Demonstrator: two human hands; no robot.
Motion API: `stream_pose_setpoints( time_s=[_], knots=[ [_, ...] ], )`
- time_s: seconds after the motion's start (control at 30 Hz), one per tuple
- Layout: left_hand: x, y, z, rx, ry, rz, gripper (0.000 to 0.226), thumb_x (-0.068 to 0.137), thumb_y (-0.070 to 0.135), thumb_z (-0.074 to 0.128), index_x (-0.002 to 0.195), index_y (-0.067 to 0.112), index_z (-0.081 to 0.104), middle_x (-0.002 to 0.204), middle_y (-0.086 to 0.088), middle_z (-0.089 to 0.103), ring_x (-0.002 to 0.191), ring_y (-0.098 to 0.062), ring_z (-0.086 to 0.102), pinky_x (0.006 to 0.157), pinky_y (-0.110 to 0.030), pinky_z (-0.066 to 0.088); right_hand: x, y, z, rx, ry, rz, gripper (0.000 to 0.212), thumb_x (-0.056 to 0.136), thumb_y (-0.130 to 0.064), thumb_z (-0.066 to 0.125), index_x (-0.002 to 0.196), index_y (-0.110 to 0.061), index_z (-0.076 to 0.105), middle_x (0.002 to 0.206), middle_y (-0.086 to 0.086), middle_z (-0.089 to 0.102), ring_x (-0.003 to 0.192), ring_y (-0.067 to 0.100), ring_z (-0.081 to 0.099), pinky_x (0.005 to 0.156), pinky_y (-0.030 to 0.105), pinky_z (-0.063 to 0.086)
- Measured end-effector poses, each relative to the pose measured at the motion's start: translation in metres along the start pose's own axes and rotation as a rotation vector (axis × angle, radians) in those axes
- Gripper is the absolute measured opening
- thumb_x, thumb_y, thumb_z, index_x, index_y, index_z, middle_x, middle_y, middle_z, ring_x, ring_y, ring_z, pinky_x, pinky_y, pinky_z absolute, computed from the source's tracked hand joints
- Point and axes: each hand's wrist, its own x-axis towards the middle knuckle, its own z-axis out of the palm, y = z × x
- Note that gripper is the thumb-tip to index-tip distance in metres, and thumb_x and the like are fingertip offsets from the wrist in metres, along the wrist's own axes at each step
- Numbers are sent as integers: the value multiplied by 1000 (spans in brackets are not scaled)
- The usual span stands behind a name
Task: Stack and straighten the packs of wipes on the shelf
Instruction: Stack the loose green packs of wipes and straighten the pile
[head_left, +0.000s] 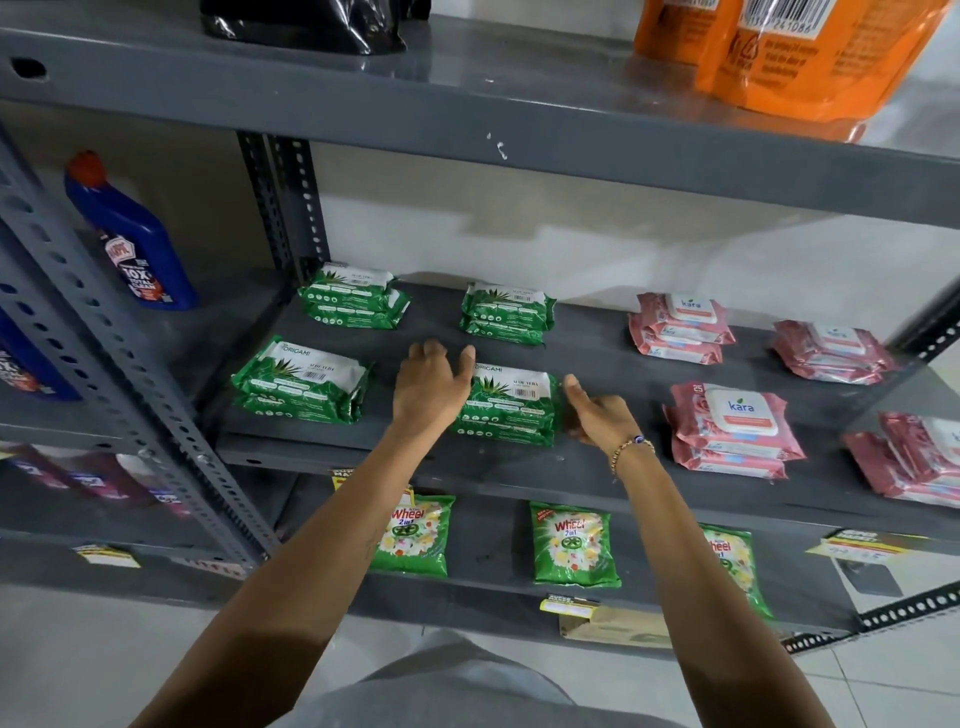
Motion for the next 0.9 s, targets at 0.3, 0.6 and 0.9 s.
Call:
stream_pose_setpoints(
  time_s=[0.3, 0.6, 0.9],
  knots=[
    [-13, 57, 47, 293, -106, 303, 60, 101, 38, 23, 146, 1, 34, 155, -15, 33, 147, -28, 21, 120, -46, 9, -4, 18, -121, -458, 497, -274, 36, 98, -28, 39, 107, -1, 61, 116, 26, 62, 102, 46, 58, 85, 43, 45],
    [-17, 50, 60, 451, -164, 278, 61, 101, 37, 18, 152, 3, 21, 161, -11, 19, 150, -25, 9, 122, -40, 4, 17, 67, -136, -795, 280, -228, 51, 101, -36, 18, 148, -19, 26, 158, 0, 23, 146, 23, 15, 116, 43, 10],
    [-19, 51, 66, 527, -83, 281, 70, 94, 38, 8, 149, -1, 27, 158, -15, 28, 148, -29, 18, 121, -40, 8, 24, 78, -136, -811, 340, -306, 52, 100, -33, 20, 147, -13, 29, 154, 6, 32, 144, 28, 22, 115, 47, 16]
  ],
)
